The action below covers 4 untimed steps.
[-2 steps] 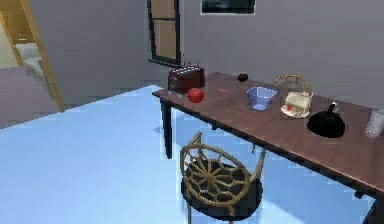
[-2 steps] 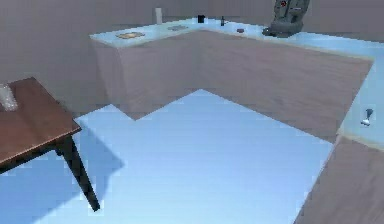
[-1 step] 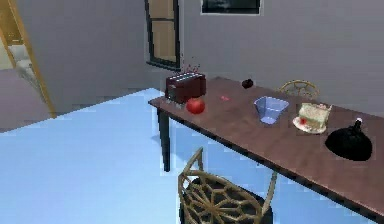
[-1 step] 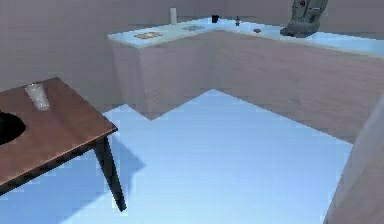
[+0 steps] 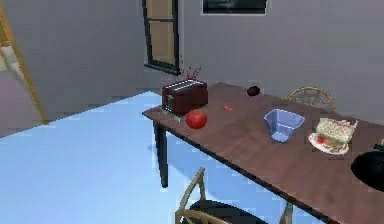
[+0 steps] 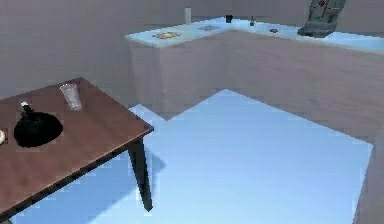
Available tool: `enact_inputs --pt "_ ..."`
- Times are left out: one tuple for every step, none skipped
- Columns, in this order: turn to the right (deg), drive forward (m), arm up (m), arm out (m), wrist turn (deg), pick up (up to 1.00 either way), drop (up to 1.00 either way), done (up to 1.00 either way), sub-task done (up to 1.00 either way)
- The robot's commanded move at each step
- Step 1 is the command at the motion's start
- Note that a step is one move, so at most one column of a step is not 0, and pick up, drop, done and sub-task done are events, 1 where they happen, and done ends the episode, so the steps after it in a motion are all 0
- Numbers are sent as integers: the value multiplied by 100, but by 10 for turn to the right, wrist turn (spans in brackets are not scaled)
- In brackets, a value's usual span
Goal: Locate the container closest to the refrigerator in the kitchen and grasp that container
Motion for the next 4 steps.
enact_inputs --pt "450 0 0 0 0 0 0 0 0" --pt "450 0 0 0 0 0 0 0 0" --pt "270 0 0 0 0 0 0 0 0" --pt "0 20 0 0 0 0 0 0 0"
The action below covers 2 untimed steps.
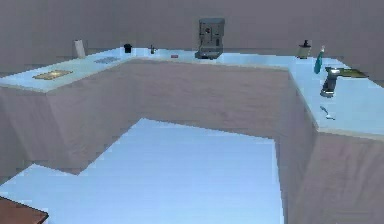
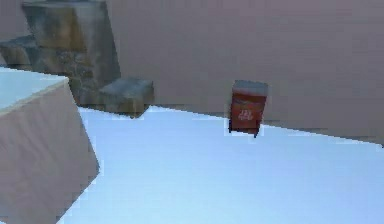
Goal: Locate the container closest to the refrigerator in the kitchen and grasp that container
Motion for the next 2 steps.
enact_inputs --pt "-450 0 0 0 0 0 0 0 0" --pt "-90 0 0 0 0 0 0 0 0"
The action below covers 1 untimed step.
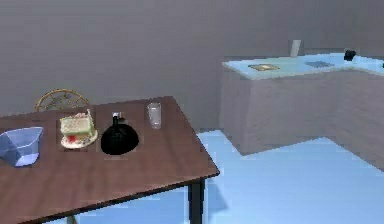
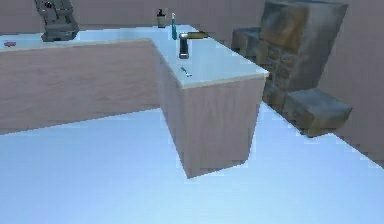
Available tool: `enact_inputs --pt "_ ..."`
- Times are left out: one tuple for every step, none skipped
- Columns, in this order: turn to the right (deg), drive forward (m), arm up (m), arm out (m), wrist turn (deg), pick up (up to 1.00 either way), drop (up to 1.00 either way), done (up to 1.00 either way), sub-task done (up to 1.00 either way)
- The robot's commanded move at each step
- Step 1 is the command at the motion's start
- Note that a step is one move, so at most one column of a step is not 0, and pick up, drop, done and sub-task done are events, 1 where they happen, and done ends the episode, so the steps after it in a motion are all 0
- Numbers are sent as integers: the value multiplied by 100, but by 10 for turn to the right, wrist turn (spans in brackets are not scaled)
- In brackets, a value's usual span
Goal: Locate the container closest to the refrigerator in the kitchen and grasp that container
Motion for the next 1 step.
enact_inputs --pt "0 45 0 0 0 0 0 0 0"
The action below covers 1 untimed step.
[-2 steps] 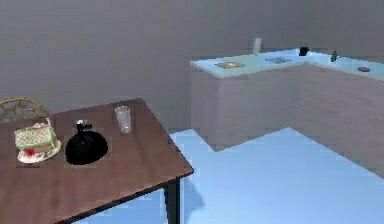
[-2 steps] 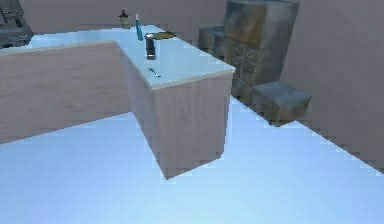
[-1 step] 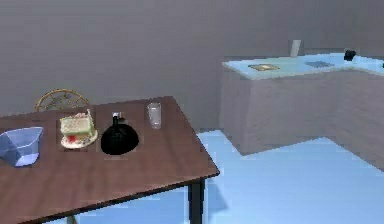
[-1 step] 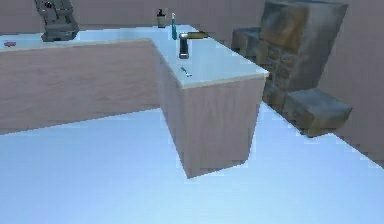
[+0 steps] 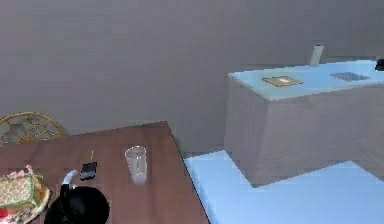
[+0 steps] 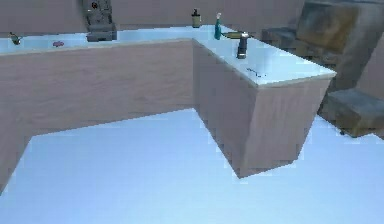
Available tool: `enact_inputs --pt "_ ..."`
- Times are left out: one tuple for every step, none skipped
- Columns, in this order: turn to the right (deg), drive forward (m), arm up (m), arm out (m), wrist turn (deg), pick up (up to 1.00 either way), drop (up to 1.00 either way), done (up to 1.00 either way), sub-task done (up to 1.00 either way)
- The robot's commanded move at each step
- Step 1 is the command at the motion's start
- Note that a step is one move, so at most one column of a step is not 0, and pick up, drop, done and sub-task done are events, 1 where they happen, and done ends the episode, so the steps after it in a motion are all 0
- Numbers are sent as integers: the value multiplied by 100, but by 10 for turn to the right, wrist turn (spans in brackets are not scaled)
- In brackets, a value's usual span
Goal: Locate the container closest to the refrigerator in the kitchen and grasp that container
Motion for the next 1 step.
enact_inputs --pt "-450 0 0 0 0 0 0 0 0"
